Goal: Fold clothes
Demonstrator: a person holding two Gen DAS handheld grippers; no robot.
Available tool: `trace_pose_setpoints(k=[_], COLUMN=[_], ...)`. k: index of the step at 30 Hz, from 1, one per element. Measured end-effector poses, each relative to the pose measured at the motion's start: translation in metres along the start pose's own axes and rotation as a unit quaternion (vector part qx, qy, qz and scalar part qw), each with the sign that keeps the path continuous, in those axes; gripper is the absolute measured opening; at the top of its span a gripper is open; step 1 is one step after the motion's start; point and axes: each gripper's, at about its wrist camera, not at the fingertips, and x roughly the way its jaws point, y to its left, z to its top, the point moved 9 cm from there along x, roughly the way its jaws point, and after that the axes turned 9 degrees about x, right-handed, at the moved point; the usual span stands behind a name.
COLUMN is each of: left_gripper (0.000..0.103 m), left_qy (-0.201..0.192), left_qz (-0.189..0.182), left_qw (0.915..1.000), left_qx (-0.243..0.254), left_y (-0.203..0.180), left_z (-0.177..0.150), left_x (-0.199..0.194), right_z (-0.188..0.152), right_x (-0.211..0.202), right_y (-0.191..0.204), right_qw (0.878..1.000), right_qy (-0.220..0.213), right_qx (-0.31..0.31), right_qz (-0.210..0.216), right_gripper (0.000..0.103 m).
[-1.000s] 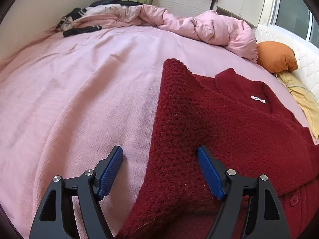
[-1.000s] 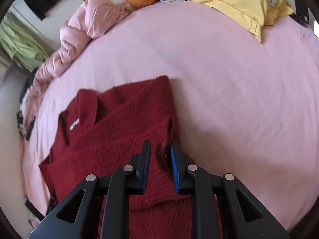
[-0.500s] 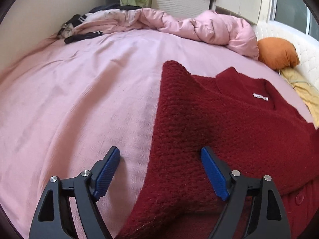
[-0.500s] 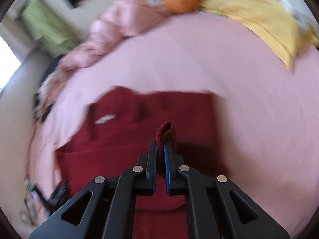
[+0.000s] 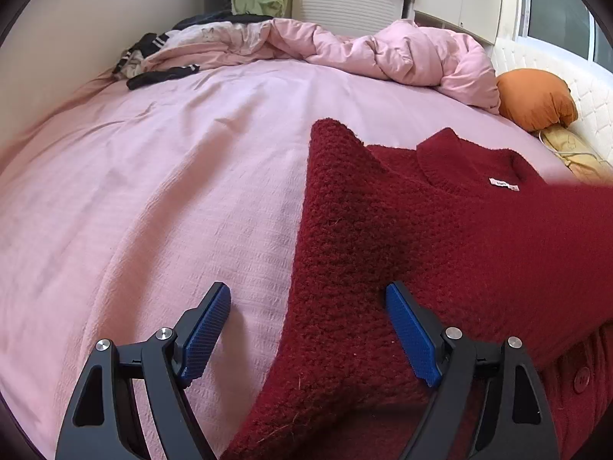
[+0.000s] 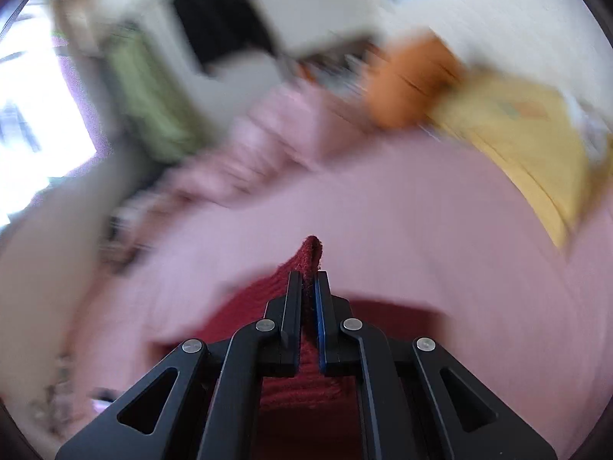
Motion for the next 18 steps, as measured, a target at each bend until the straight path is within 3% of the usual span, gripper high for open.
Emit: trace_pose_setpoints(k=[4,6,9,11,13,14,16,17,18], left_gripper=[0.084,0.084,0.083,0.074,0.074,0.075,0.078,0.078,0.079], left_qy=[0.001,0.001,-0.001,-0.030,-0.092,-0.121,-0.129,-0.115,-0.098], left_qz=[0.002,0.003,0.004,0.010,0.009,-0.005,-0.064,-0.122,-0.125], left_qw=[1.0000,1.0000,1.0000,0.9995,0.9957,0.9926,0.9895,0.9853,0.9859], left_qx=[0.002,0.004,0.006,0.006,-0.004,-0.006,0.011,0.033,0.053], left_y=[0.000,-0.001,-0.001,-0.001,-0.003,-0.009,-0.037,-0.062,-0.073], left_z=[0.000,-0.001,0.003,0.016,0.038,0.052,0.074,0.083,0.082], left_x=[0.000,-0.001,-0.004,-0.022,-0.051,-0.066,-0.076,-0.072,-0.060], right_z=[-0.056,-0.068,-0.067,-0.063,-0.059,-0.057,-0.053,-0.051,-0.049], right_x=[0.080,0.089,0.086,0.083,0.079,0.077,0.074,0.072,0.070], right_y=[-0.120,-0.137,-0.132,-0.124,-0.115,-0.111,-0.102,-0.098,-0.094], right_qw=[0.987,0.986,0.989,0.990,0.992,0.992,0.994,0.994,0.995], right_qy=[0.097,0.100,0.086,0.083,0.080,0.079,0.076,0.074,0.073], right_qx=[0.085,0.088,0.087,0.083,0.078,0.076,0.071,0.069,0.067], right_qz=[-0.099,-0.097,-0.085,-0.073,-0.062,-0.056,-0.044,-0.038,-0.033], right_gripper=[0.006,0.006,0.006,0.006,0.006,0.006,0.006,0.006,0.006])
